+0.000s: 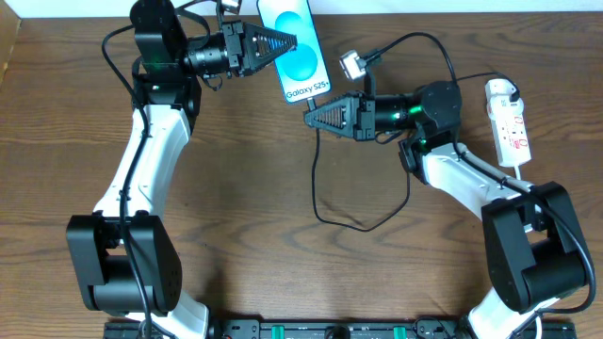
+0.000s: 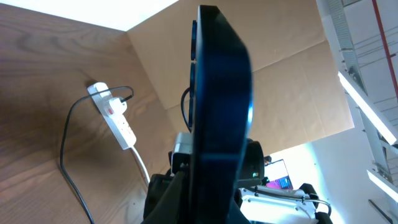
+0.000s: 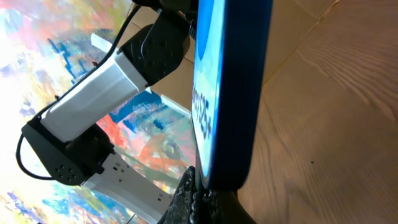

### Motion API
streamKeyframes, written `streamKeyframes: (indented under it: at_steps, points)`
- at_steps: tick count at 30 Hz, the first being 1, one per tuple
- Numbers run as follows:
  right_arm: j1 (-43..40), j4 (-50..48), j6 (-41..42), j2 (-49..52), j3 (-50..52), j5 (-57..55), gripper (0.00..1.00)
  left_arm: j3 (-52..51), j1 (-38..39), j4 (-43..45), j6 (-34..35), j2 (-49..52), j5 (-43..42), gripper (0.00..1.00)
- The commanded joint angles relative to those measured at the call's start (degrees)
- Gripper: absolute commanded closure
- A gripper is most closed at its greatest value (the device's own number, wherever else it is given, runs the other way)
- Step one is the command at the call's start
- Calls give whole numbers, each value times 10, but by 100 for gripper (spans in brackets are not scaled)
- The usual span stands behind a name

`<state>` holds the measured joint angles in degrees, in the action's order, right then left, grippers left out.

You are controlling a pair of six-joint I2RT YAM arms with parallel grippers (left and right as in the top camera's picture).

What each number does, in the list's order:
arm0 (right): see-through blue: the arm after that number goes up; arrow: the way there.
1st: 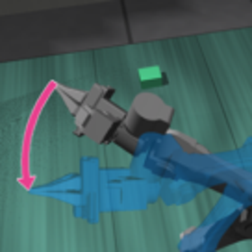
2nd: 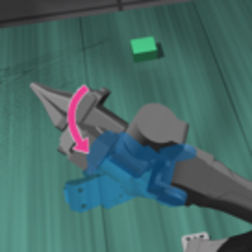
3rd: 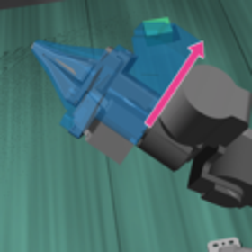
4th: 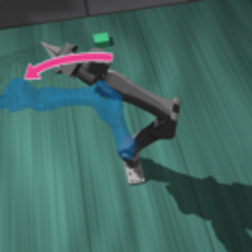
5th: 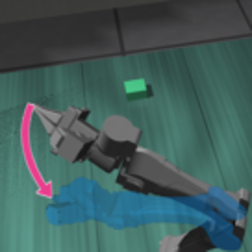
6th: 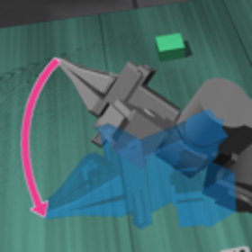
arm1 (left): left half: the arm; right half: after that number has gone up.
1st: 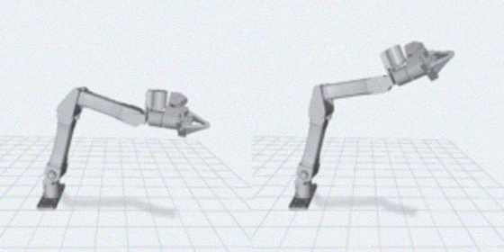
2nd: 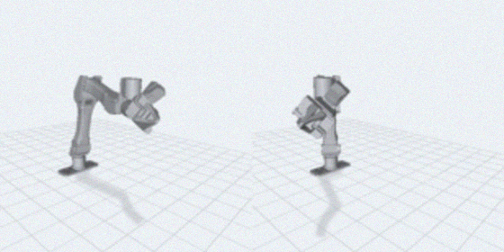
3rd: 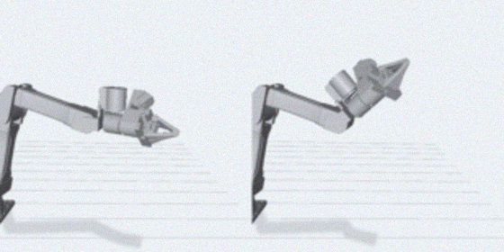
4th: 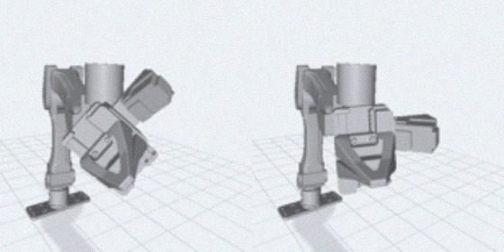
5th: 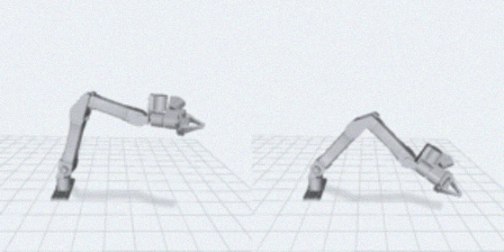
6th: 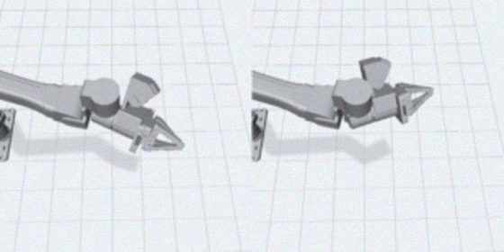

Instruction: Plug charger to phone and switch on socket

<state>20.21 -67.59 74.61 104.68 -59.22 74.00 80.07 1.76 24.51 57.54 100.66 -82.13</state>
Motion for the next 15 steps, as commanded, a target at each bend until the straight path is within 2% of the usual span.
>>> streamKeyframes:
  at_steps: [1,4,7,9,10,11,12,15]
  points:
    - [-14,-3,3,-9,-33,-89,99,10,20,0,-3,-7,-79,93]
    - [-14,-3,3,-9,-33,-83,98,10,18,0,-3,-7,-79,93]
    - [-14,-3,3,-9,-33,-65,90,10,14,0,-3,-7,-79,93]
    - [-14,-1,3,-9,-33,-48,78,10,9,0,-3,-7,-79,93]
    - [-14,9,0,-9,-33,-39,68,10,4,0,-3,-7,-79,93]
    - [-17,31,-10,-9,-33,-30,50,10,0,0,-3,-7,-79,92]
    - [-19,49,-17,-9,-33,-27,45,10,-5,0,-3,-7,-79,93]
    - [-32,115,-49,-9,-33,-16,40,10,-23,0,-4,-7,-78,92]
